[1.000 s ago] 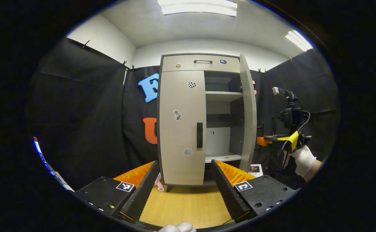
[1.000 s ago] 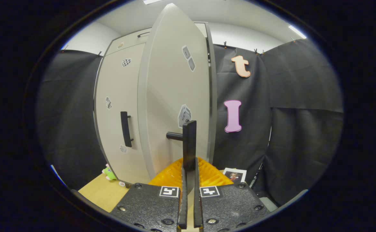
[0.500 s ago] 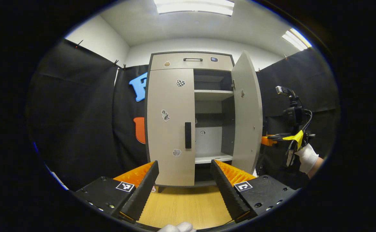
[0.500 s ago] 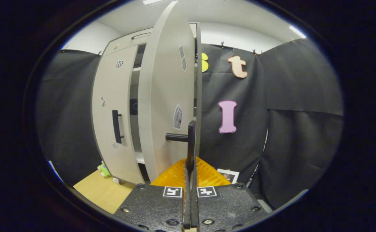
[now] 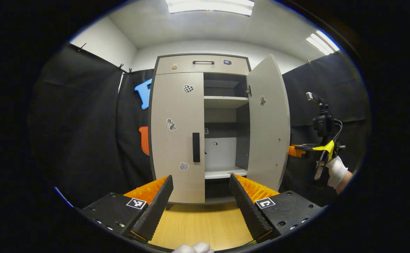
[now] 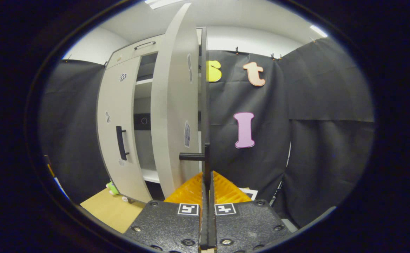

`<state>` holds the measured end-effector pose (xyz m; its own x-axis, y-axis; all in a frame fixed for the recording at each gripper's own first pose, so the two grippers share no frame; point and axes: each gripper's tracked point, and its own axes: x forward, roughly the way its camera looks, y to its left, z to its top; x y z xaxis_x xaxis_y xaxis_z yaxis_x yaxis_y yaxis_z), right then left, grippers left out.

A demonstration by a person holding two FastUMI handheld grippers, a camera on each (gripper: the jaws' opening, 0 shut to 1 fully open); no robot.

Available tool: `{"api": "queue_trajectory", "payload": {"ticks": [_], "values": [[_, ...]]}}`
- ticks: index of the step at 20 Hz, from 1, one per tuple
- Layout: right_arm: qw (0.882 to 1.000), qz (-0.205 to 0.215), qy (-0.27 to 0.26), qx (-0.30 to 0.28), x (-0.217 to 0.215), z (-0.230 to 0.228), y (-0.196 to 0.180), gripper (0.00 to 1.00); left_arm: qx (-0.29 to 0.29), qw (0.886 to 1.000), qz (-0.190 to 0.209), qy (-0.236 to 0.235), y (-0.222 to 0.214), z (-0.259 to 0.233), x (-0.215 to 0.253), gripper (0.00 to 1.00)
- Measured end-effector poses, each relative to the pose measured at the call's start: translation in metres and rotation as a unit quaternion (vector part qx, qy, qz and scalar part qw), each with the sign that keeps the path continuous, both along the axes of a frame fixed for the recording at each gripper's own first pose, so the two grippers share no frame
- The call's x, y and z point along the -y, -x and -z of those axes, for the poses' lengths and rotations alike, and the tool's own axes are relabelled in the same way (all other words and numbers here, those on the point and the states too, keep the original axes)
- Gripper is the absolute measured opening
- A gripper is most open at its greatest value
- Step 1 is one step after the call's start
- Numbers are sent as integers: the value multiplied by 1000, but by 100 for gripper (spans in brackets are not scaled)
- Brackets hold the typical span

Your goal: Open the right door of the double-door shoe cabinet with the right hand, and open the left door with the left hand.

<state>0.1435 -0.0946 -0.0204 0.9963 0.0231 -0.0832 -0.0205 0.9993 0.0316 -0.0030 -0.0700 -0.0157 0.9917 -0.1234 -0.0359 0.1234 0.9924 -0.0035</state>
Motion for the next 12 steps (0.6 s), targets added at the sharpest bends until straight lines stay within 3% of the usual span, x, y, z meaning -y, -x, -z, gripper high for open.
{"api": "queue_trajectory", "payload": {"ticks": [8, 12], "values": [[999, 27, 15, 7, 8, -4, 19, 5, 4, 1000, -16, 0, -6, -1, -18, 96], [999, 47, 7, -2, 8, -7, 48, 46, 5, 1000, -25, -5, -18, -1, -36, 96]]}}
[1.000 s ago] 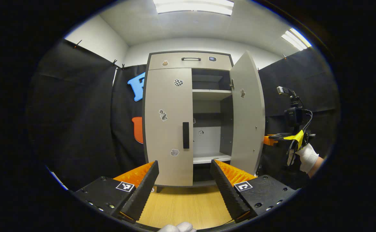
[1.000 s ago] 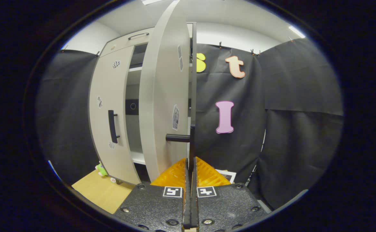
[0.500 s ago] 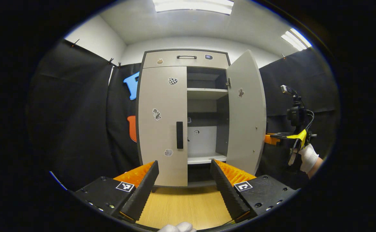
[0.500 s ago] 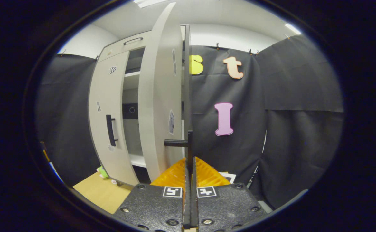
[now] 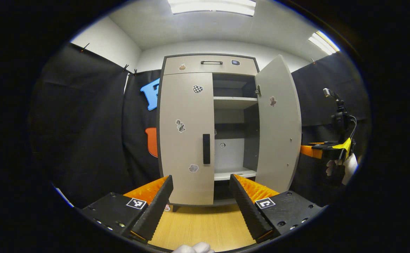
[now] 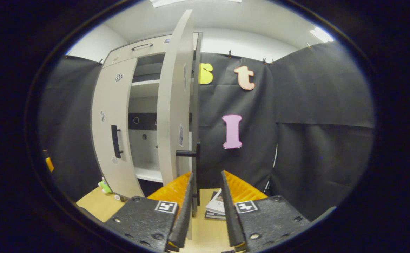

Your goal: Open the right door of the double-door shoe cabinet with the right hand, and open the left door with the left hand.

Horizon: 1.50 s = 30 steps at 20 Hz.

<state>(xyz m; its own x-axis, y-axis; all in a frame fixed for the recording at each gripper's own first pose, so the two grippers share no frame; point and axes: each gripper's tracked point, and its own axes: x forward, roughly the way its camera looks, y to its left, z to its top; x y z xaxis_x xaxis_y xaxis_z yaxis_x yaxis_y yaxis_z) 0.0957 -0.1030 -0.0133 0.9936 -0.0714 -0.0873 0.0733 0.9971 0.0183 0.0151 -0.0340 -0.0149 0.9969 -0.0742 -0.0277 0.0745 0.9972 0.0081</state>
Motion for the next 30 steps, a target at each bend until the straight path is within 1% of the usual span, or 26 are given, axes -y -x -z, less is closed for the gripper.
{"api": "queue_trajectory", "payload": {"ticks": [1, 5, 7, 8, 9, 12, 13, 15, 17, 18, 19, 26, 27, 30], "values": [[1000, -4, -5, 1, -7, -2, 8, 67, -1, 1000, -1, -1, -3, -1, -2, 96], [1000, -6, 4, 2, -36, 7, 38, 95, -2, 1000, -3, -4, -16, 4, -10, 96], [1000, -21, -6, 6, -65, 15, 53, 100, -7, 1000, -2, -7, -25, 11, -12, 96], [1000, -29, -8, 6, -79, 22, 57, 97, -11, 1000, 0, -9, -30, 16, -12, 96], [999, -35, -6, 3, -89, 30, 62, 100, -14, 1000, 1, -9, -33, 18, -12, 96], [999, -51, -14, -4, -118, 41, 68, 98, -15, 1000, 0, -10, -45, 26, -15, 96], [998, -53, -13, -9, -122, 44, 69, 100, -17, 1000, 0, -10, -50, 28, -16, 96], [998, -57, -10, -11, -128, 42, 68, 100, -16, 1000, 1, -9, -61, 27, -17, 96], [998, -55, -6, -9, -129, 37, 66, 100, -12, 1000, 2, -12, -76, 26, -15, 96], [999, -52, -5, -10, -127, 36, 67, 97, -8, 1000, 4, -12, -86, 24, -14, 96], [999, -50, -6, -8, -126, 34, 66, 100, -5, 1000, 6, -11, -97, 23, -11, 96], [1000, -19, 5, -14, -108, 24, 62, 100, 15, 1000, 12, -5, -189, 11, 11, 96], [1000, -15, 6, -16, -105, 23, 61, 98, 16, 1000, 15, -3, -203, 9, 15, 96], [1000, -2, 1, -21, -96, 23, 58, 100, 22, 1000, 15, -8, -239, 9, 28, 96]]}}
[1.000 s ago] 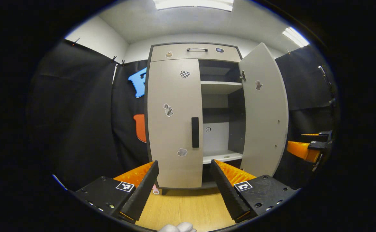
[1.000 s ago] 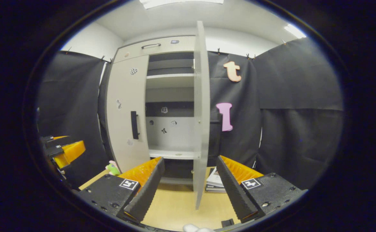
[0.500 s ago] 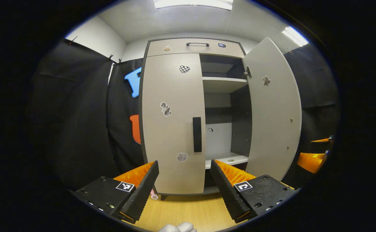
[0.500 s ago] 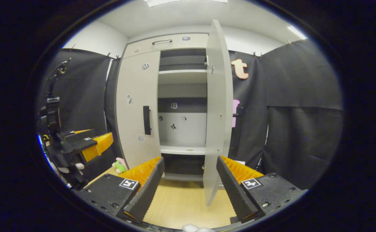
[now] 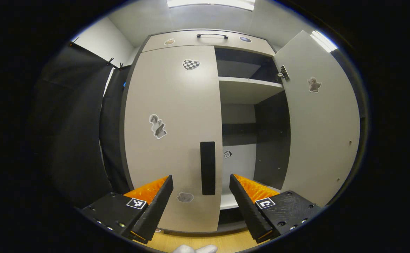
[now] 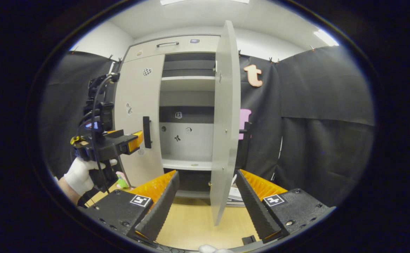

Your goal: Open the right door of the double-door shoe cabinet with the right hand, and open the left door with the left hand.

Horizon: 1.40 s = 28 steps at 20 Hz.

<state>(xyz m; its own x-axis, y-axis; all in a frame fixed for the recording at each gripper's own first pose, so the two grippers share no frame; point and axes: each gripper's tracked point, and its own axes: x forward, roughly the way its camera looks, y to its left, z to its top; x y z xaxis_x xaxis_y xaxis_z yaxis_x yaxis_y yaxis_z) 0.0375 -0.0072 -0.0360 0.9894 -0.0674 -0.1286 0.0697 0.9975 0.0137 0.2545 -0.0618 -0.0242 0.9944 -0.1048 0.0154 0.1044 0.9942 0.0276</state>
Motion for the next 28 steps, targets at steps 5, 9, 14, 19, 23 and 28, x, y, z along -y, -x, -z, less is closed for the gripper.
{"api": "queue_trajectory", "payload": {"ticks": [5, 9, 14, 19, 23, 28], "values": [[1000, 17, 9, -9, 12, 1, -2, 100, -9, 1000, -3, 12, -47, 9, 11, 97], [1000, 21, 5, -10, 15, 2, -1, 100, -9, 1000, -4, 11, -69, 14, 15, 96], [1000, 12, 2, -14, 12, 6, -5, 98, -22, 1000, -6, 18, -81, 21, 16, 65], [1000, 8, 3, -11, 11, 5, -4, 100, -41, 999, 1, 24, -82, 29, 16, 37], [1000, 6, 1, -13, 11, 5, -3, 97, -44, 999, -3, 13, -88, 30, 14, 23], [1000, 4, 3, -7, 9, 0, 2, 100, -42, 999, -9, 13, -84, 29, 13, 5]]}}
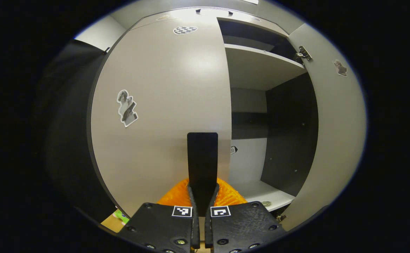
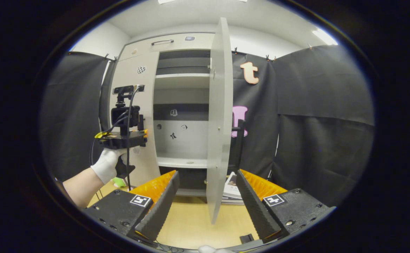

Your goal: Open the right door of the double-door shoe cabinet with the right hand, and open the left door with the left hand.

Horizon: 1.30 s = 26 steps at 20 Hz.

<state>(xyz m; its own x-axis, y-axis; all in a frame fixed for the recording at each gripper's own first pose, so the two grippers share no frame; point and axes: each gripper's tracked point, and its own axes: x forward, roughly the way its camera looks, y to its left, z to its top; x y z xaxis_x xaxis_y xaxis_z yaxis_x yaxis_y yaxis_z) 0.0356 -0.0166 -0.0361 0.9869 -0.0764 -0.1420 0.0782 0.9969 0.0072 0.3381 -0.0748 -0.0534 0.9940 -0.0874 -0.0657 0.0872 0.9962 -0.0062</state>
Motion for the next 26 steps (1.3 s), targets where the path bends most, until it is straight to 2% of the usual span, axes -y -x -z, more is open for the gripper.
{"api": "queue_trajectory", "payload": {"ticks": [5, 7, 15, 18, 23, 26], "values": [[1000, -6, -4, 6, 0, -2, 11, 98, -6, 1000, 13, 0, 14, -2, 0, 5], [1000, -11, -4, 8, -5, -1, 21, 100, -4, 1000, 19, -2, 22, -4, -2, 5], [999, -44, -6, 13, -29, -2, 41, 98, -1, 1000, 22, -4, 57, -6, -20, 5], [998, -57, -5, 11, -38, 2, 48, 100, -3, 1000, 18, -5, 72, -7, -28, 5], [997, -75, -9, 8, -47, 5, 52, 98, 0, 1000, 8, -2, 89, -7, -45, 5], [996, -88, -14, 6, -57, 7, 50, 98, 5, 1000, -1, -16, 99, -8, -58, 4]]}}
